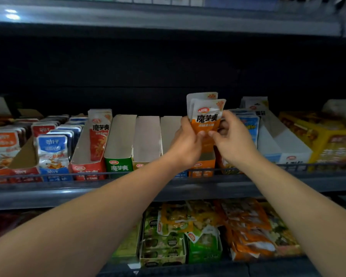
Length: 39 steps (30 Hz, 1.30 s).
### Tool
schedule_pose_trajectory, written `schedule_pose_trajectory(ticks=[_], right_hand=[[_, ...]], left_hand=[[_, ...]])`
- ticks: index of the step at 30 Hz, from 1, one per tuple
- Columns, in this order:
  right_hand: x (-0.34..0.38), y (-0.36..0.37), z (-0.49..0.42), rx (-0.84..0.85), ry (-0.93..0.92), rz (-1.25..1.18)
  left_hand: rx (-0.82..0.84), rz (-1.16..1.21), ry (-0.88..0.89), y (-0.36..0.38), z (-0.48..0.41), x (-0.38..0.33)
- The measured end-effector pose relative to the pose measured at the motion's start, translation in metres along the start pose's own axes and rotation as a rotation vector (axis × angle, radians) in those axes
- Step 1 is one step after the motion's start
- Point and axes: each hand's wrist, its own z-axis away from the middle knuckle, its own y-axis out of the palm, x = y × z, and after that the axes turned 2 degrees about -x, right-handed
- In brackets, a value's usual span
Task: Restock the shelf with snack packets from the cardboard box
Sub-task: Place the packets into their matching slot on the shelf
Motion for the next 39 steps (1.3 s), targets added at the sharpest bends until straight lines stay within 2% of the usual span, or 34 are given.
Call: schedule_pose_trajectory(ticks=[4,9,12,17,22,25,30,39], right_hand=[[-0.007,0.008,0.004,0.028,0.034,0.024],[-0.013,0.007,0.007,0.036,0.04,-0.013],[-0.017,0.006,0.008,0.088,0.062,0.026],[-0.019,0.005,0.002,0.162,0.116,0.108],[-0.022,0.001,-0.001,0.181,0.109,0.058],[-0.021,-0.002,-0.005,0.215,0.041,0.039],[-0.017,-0.004,-0.018,0.324,-0.036,0.241],[-0.028,0.017,-0.046,0.27,-0.12,0.453]], left_hand=[[-0.044,-0.263,-0.014,0.001,0.01,0.003],[-0.02,-0.24,-0.022,0.004,0.014,-0.003],[0.012,-0.365,-0.01,0.005,0.015,0.004],[-0.065,-0.598,0.073,0.01,0.012,0.018],[0.061,-0.741,-0.012,0.004,0.009,0.022],[0.09,-0.734,-0.018,0.001,0.009,0.026],[0.042,-0.637,-0.004,-0.003,0.012,0.033],[-0.02,-0.565,-0.017,0.003,0.018,0.038]])
